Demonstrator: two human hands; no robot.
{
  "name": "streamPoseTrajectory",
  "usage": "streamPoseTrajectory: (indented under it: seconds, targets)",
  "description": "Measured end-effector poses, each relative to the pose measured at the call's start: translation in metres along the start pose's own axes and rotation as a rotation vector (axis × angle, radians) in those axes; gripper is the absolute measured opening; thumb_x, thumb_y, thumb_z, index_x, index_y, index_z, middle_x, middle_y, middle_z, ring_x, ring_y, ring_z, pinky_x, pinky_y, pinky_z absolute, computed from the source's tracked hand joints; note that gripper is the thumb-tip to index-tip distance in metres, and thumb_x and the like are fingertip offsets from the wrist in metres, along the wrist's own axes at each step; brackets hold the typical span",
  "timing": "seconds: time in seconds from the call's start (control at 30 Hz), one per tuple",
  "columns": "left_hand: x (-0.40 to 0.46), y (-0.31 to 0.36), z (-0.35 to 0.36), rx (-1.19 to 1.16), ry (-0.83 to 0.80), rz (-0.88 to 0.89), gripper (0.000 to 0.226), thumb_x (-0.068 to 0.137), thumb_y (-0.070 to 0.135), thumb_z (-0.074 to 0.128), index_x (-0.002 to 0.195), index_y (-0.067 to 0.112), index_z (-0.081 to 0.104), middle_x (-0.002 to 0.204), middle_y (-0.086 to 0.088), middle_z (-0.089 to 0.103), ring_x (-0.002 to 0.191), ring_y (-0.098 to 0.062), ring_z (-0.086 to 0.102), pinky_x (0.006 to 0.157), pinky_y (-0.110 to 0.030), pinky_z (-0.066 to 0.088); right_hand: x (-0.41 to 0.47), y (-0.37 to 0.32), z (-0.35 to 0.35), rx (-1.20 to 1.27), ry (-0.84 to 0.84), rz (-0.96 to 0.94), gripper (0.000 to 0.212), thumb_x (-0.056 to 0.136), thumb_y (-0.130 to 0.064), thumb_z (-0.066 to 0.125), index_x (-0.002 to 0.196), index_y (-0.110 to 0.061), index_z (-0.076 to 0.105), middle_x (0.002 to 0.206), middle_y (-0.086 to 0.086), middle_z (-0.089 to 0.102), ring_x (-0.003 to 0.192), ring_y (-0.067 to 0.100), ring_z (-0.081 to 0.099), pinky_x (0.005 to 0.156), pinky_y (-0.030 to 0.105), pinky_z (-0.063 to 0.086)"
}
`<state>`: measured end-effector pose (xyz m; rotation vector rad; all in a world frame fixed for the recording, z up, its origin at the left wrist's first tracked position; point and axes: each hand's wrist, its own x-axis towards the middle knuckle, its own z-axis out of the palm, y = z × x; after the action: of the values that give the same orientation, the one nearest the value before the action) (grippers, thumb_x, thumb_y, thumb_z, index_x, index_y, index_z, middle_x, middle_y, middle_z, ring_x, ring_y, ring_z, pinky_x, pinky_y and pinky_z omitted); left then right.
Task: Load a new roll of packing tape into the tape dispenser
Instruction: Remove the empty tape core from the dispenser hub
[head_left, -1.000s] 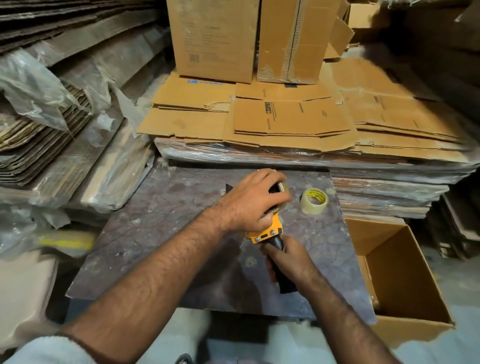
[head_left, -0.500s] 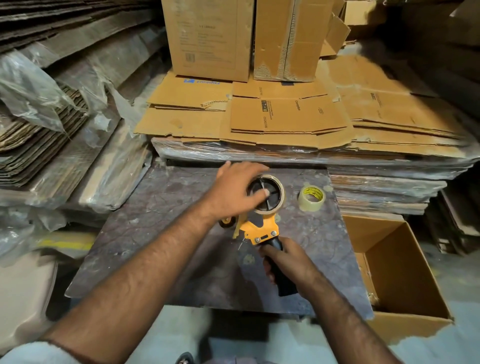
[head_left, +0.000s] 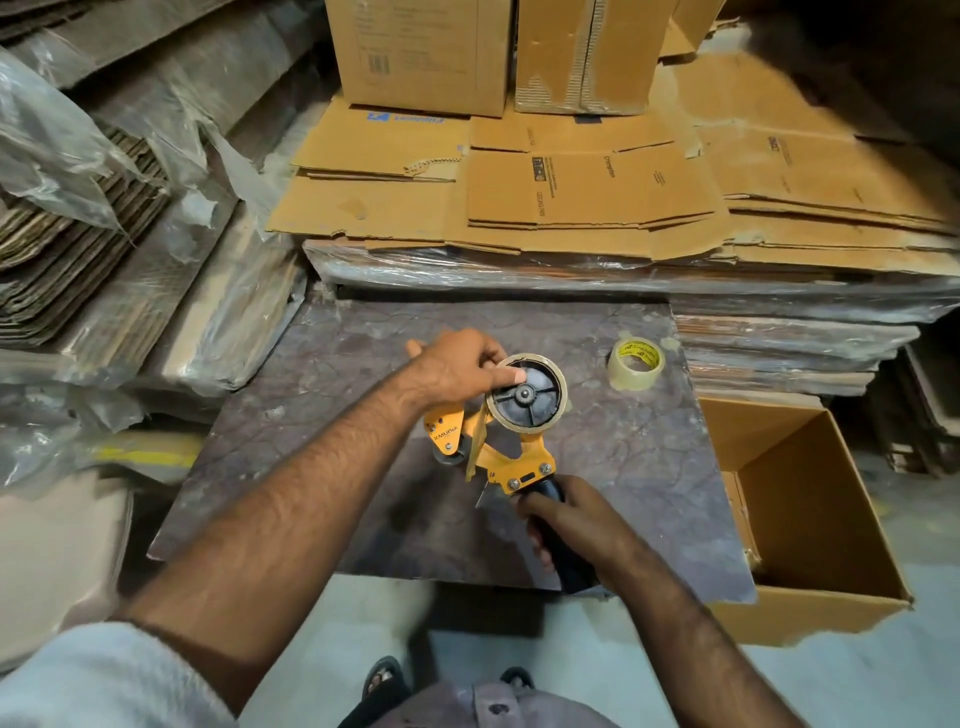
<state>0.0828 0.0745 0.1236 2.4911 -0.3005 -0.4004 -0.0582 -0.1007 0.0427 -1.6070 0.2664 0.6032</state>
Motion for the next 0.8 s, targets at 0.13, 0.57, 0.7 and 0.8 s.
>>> streamPoseTrajectory:
  seconds: [0.13,0.57,0.7,0.8]
  targets:
    - [0.002,-0.005,0.012,0.021,0.038,-0.054,0.034,0.084,0.062,0.068,0.094,0.030,0.073,0.089,0.017,0.071,0.094,-0.006,0.055,0.114,-0.066,0.014,0.006,0.011,0.006,0.059,-0.006,0.040,0.015,0.091,-0.019,0.065,0.092,-0.005,0.059,0.063,0.014,0.058,0.046,0.025,0.053,0.048,0.032,0.047]
    - [0.002,-0.101,0.066,-0.046,0.099,-0.096,0.049,0.091,0.046,0.060,0.133,0.021,0.057,0.134,-0.004,0.064,0.126,-0.027,0.056,0.109,-0.046,0.037,0.080,0.062,0.054,0.342,0.177,0.231,0.013,0.096,-0.015,0.060,0.090,-0.003,0.061,0.055,0.011,0.052,0.043,0.024,0.047,0.043,0.031,0.044]
    - [-0.009,-0.138,0.066,0.003,0.050,-0.135,0.049,0.089,0.045,0.064,0.131,0.021,0.058,0.131,-0.003,0.065,0.120,-0.028,0.061,0.104,-0.046,0.044,0.116,0.070,0.057,0.386,0.277,0.278,0.016,0.096,-0.014,0.060,0.082,-0.005,0.060,0.053,0.010,0.049,0.040,0.022,0.043,0.039,0.027,0.039]
    - [-0.011,-0.161,0.061,0.013,0.021,-0.108,0.052,0.085,0.049,0.060,0.129,0.021,0.059,0.127,-0.003,0.067,0.115,-0.028,0.063,0.101,-0.048,0.047,0.137,0.074,0.064,0.392,0.335,0.299,0.021,0.095,-0.018,0.063,0.078,-0.006,0.060,0.053,0.010,0.053,0.040,0.023,0.046,0.041,0.027,0.043]
